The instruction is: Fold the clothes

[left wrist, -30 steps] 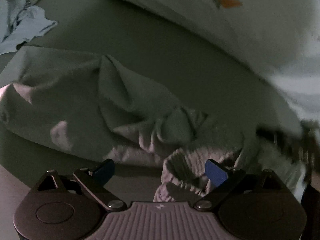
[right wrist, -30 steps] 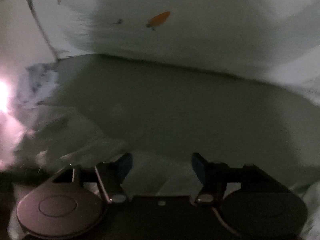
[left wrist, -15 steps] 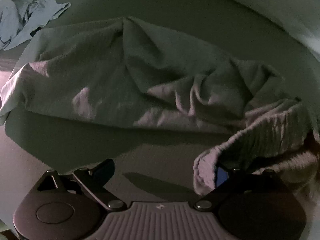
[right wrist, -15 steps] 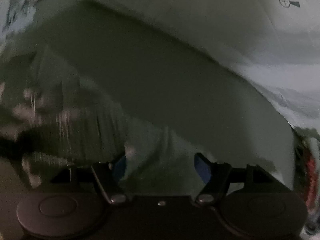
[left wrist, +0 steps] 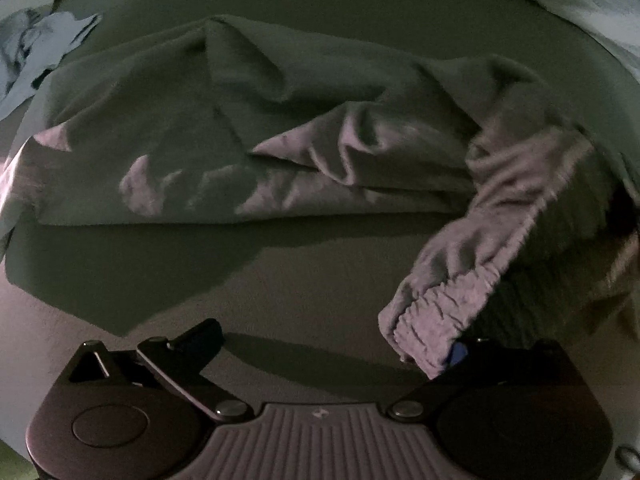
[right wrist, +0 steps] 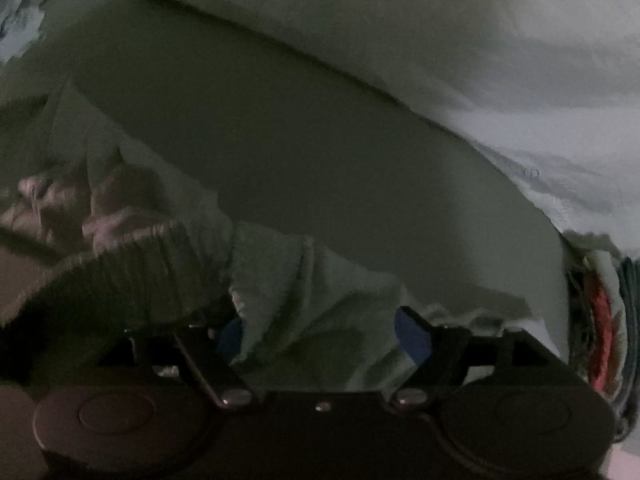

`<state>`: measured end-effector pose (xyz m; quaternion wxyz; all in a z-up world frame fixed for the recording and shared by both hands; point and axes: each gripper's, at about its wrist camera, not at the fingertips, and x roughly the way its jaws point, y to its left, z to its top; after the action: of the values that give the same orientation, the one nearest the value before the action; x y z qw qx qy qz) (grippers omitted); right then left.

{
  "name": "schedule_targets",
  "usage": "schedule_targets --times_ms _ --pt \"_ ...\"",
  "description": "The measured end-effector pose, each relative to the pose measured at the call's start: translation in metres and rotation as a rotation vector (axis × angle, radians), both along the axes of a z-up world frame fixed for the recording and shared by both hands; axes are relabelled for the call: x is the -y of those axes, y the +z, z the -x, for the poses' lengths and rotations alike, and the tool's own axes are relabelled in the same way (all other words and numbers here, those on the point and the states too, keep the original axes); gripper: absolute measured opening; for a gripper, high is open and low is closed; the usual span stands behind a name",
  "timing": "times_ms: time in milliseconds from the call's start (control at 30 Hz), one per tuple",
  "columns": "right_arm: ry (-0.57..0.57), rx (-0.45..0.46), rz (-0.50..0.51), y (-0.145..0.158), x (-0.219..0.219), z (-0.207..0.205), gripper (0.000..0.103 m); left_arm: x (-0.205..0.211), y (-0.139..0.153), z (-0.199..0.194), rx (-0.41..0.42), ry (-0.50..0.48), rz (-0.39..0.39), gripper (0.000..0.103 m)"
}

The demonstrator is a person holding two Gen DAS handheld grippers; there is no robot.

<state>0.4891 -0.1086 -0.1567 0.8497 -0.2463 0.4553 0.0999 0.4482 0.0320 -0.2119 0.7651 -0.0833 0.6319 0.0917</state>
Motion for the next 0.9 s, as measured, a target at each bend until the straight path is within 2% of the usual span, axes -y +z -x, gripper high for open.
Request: schedule_targets --times_ms 33,167,233,300,400,467,533,600,733,800,900 --pt "0.017 0.020 -0.011 0.002 -0.001 -0.002 0.080 0.002 -0.001 0.000 -0.002 -0.013 0.003 0.103" --pt "0.034 0.013 0.062 -0.012 -0.012 -0.018 0.081 0.006 -0.001 0.000 0.001 -0.038 -0.009 0.103" --pt "0.000 0.055 0.098 -0.013 -0.008 -0.019 0.083 0.002 0.000 0.002 0.007 -0.024 -0.008 0.103" --pt "-0.062 0.107 0.090 0.000 0.007 -0.011 0.082 -0.002 0.003 0.005 0.017 0.009 -0.030 0.103" --pt "-0.145 0.189 0.026 0.028 0.031 0.010 0.082 -0.004 0.017 0.011 0.054 0.036 -0.083 0.103" --pt "-0.186 0.262 -0.010 0.047 0.048 0.029 0.082 -0.001 0.032 0.017 0.092 0.023 -0.101 0.103" --pt "-0.211 0.315 0.018 0.060 0.064 0.045 0.084 0.010 0.043 0.018 0.118 -0.021 -0.099 0.103" --pt "-0.246 0.174 0.042 0.045 0.083 0.047 0.085 0.030 0.036 0.017 0.093 -0.070 -0.097 0.103" --pt "-0.335 -0.206 0.035 -0.006 0.120 0.043 0.083 0.038 0.006 0.018 -0.075 -0.097 -0.054 0.103" --pt "-0.325 -0.232 0.037 -0.009 0.121 0.053 0.083 0.032 0.001 0.020 -0.091 -0.069 -0.021 0.103" --pt "-0.211 -0.113 0.015 0.012 0.105 0.066 0.083 0.027 0.000 0.022 -0.085 -0.042 -0.005 0.103"
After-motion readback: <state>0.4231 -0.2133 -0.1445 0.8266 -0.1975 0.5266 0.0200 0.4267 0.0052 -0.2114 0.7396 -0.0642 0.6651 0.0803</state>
